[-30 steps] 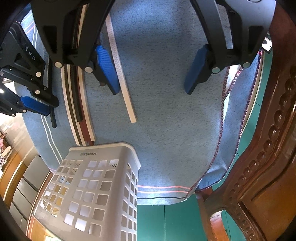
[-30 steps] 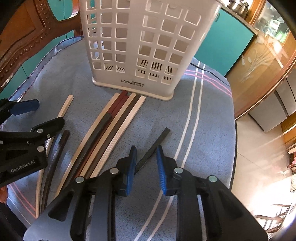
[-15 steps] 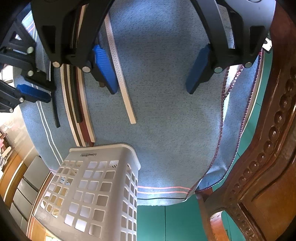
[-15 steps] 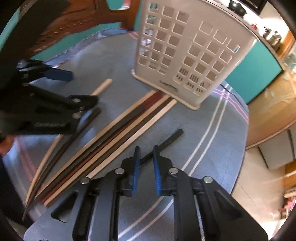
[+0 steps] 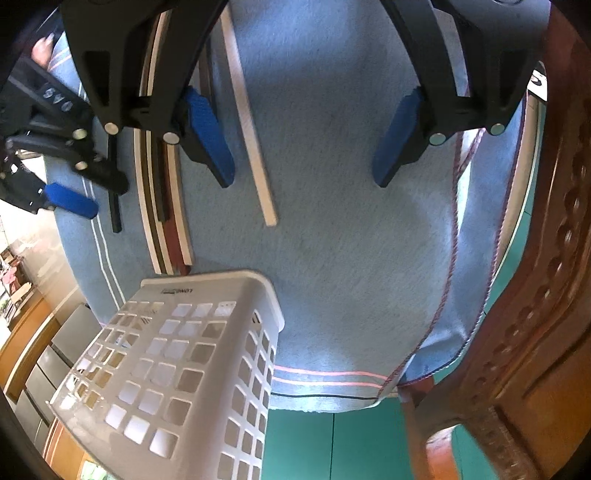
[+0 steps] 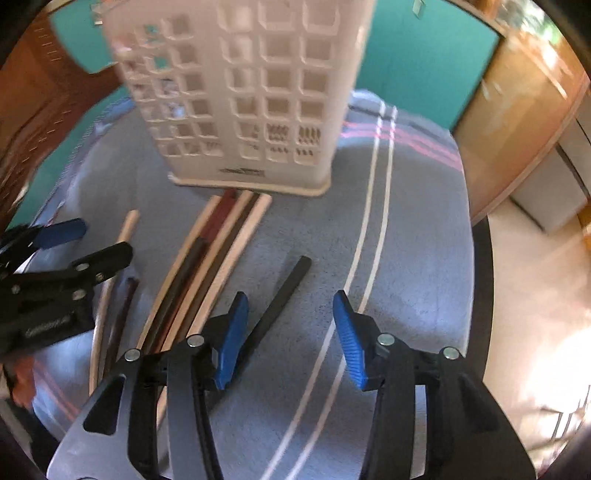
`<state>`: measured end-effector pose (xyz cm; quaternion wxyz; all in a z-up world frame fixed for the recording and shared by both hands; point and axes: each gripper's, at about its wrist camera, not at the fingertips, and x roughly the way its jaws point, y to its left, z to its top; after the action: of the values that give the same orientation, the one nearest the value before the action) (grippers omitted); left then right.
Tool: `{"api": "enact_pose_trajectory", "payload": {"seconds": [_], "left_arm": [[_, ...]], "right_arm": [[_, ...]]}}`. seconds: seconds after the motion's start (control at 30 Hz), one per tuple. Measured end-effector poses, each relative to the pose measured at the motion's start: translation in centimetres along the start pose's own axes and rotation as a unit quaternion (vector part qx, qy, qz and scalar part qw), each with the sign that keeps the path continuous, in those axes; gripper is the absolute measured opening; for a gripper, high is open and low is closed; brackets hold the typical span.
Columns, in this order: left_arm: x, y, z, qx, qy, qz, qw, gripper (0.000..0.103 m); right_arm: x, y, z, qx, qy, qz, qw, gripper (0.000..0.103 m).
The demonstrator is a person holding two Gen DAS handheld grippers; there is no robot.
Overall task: Organize utensils
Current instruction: 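Move the left tool to a light wooden chopstick while the right tool approaches a dark chopstick, then close the left tool on the light chopstick while the right tool grips the dark chopstick, then carry both chopsticks over the white caddy and open both tools to drop them in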
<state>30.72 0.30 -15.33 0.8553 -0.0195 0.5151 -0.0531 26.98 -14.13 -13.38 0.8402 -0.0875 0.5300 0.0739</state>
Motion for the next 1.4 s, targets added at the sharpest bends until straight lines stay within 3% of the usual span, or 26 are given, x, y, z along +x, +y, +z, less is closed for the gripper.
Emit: {"api": "enact_pose_trajectory", "payload": {"seconds": [0.07, 0.17, 0.23, 0.3, 0.33, 0.37, 0.53, 0.8, 0.93, 1.1, 1.27, 1.4], "left_arm": [[0.4, -0.2, 0.7, 0.001, 0.008, 0.012, 0.9999, 0.075], [0.7, -0.5, 1.3, 0.010, 0.007, 0.032, 0.9994, 0.058], [0.5, -0.9, 1.3, 0.015, 0.008, 0.028, 0.9995, 0.030], [0.4, -1.3, 1.3, 0.018, 0.008, 0.025, 0.9995, 0.016], [0.4, -1.4, 1.4, 0.019, 0.007, 0.024, 0.9995, 0.014], [0.4, -1.5, 1.4, 0.016, 0.005, 0.024, 0.9996, 0.012], [-0.3, -0.1, 1.6, -0.024, 0.003, -0.040, 0.9989, 0.007], [-7.4, 1.5, 1.1, -0.044, -0.072, -0.094, 0.9920, 0.007], [-13.2, 1.8, 0.1, -0.038, -0.134, -0.093, 0.9859, 0.007], [-19.3, 1.7, -1.2, -0.033, -0.197, -0.103, 0.9745, 0.007], [-24.4, 1.1, -2.4, -0.020, -0.238, -0.108, 0.9651, 0.007], [-27.1, 0.6, -1.4, -0.008, -0.265, -0.102, 0.9587, 0.007]], "right_arm": [[0.3, 0.4, 0.4, 0.004, 0.002, -0.008, 1.000, 0.047], [0.4, 1.1, 0.9, -0.001, 0.003, -0.020, 1.000, 0.047], [0.7, 1.1, 1.3, -0.001, 0.004, -0.008, 1.000, 0.034], [0.8, 1.0, 1.7, 0.008, 0.004, 0.019, 1.000, 0.024], [0.9, 1.1, 2.0, 0.009, 0.004, 0.021, 1.000, 0.016], [0.9, 0.9, 2.4, 0.014, 0.003, 0.025, 1.000, 0.015], [0.6, -0.8, 3.0, 0.051, -0.010, 0.094, 0.994, 0.007], [-6.1, -2.5, 3.2, 0.045, -0.100, 0.140, 0.984, 0.007], [-10.3, -3.9, 1.9, 0.051, -0.142, 0.143, 0.978, 0.007], [-15.8, -5.8, -1.6, 0.077, -0.202, 0.166, 0.962, 0.007], [-19.6, -6.2, -4.0, 0.093, -0.237, 0.177, 0.951, 0.007], [-22.0, -6.4, -3.5, 0.097, -0.265, 0.172, 0.944, 0.007]]}}
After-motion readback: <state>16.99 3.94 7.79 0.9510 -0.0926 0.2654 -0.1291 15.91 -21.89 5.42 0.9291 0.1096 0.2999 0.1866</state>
